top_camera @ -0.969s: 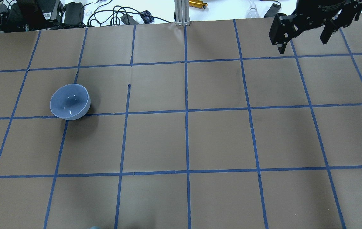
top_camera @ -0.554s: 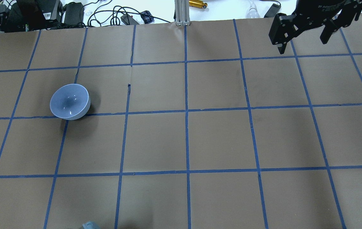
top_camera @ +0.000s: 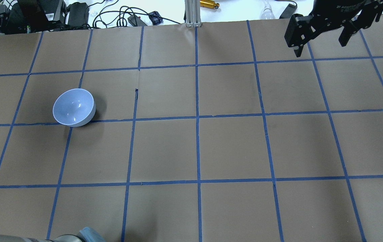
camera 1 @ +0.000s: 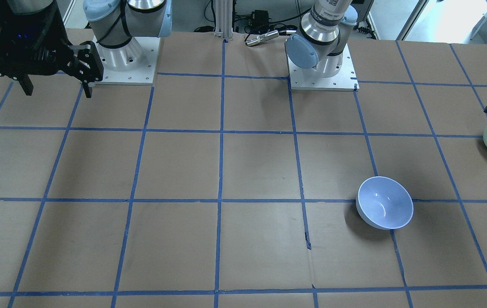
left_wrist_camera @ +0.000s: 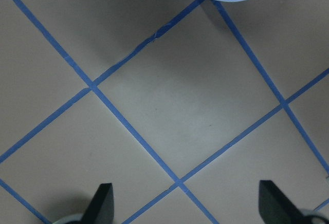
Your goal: Stack green bowl on blue bowl
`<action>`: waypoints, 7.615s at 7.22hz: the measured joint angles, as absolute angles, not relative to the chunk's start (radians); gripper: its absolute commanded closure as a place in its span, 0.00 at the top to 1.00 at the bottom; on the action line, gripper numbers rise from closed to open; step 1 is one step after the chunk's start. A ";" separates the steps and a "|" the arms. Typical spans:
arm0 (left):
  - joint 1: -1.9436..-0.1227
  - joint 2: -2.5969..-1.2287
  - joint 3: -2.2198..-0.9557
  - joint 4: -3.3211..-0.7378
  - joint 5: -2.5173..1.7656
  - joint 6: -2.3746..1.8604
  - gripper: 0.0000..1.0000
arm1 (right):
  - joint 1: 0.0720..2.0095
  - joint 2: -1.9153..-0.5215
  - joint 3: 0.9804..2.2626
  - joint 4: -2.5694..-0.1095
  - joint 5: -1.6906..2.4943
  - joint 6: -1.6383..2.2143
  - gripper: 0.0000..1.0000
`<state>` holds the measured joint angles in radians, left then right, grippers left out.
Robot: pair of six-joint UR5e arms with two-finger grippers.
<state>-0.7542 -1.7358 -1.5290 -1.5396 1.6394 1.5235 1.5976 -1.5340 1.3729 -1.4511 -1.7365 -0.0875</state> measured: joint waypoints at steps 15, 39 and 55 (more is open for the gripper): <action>-0.432 -2.002 -1.580 -1.220 1.604 2.410 1.00 | 1.598 -1.534 1.373 -1.451 -1.736 -0.087 1.00; -0.351 -2.047 -1.717 -0.949 1.616 2.488 0.00 | 1.598 -1.534 1.373 -1.451 -1.736 -0.087 1.00; -0.627 -1.848 -1.718 -1.110 1.551 2.064 0.00 | 1.598 -1.534 1.373 -1.451 -1.736 -0.087 1.00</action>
